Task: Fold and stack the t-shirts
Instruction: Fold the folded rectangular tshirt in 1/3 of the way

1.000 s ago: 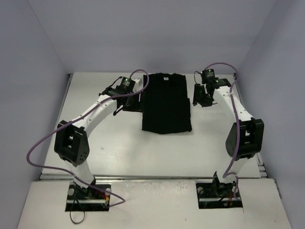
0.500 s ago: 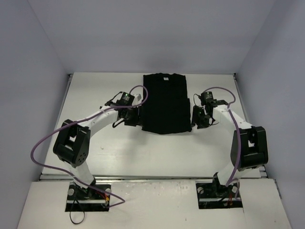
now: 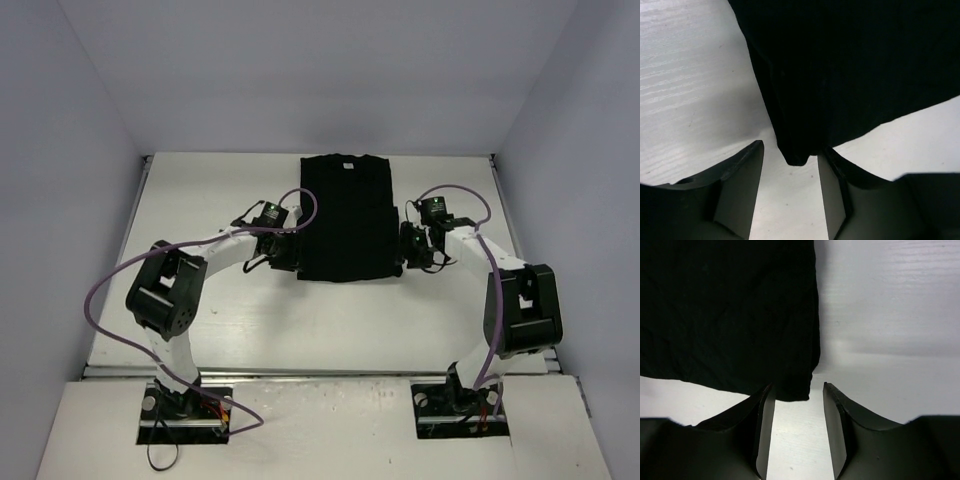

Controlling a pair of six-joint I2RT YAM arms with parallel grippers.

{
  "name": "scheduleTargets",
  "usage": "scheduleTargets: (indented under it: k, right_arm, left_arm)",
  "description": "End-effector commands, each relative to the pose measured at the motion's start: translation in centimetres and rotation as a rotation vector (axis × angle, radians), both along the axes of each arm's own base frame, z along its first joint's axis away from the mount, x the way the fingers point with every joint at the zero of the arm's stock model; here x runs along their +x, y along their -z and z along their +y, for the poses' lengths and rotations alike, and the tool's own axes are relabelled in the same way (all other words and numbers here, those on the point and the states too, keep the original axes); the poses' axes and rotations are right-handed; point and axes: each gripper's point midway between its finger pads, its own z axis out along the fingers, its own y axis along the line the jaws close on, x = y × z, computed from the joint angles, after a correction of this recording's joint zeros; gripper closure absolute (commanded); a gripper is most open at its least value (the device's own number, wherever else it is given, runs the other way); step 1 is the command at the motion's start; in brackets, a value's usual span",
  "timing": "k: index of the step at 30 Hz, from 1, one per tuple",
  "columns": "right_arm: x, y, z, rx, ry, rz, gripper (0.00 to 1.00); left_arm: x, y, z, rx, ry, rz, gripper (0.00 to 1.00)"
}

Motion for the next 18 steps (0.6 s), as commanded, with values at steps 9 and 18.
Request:
scheduleTargets:
  k: [9, 18]
  right_arm:
    - [-2.2, 3.3, -0.2, 0.014, 0.018, 0.058, 1.0]
    - [-5.2, 2.6, -1.7, -0.045, 0.081, 0.078, 0.99]
  left_arm:
    - [0.1, -0.4, 0.8, 0.045, -0.013, -0.01, 1.0]
    - [-4.8, -0.2, 4.0, 0.126, -0.02, 0.074, 1.0]
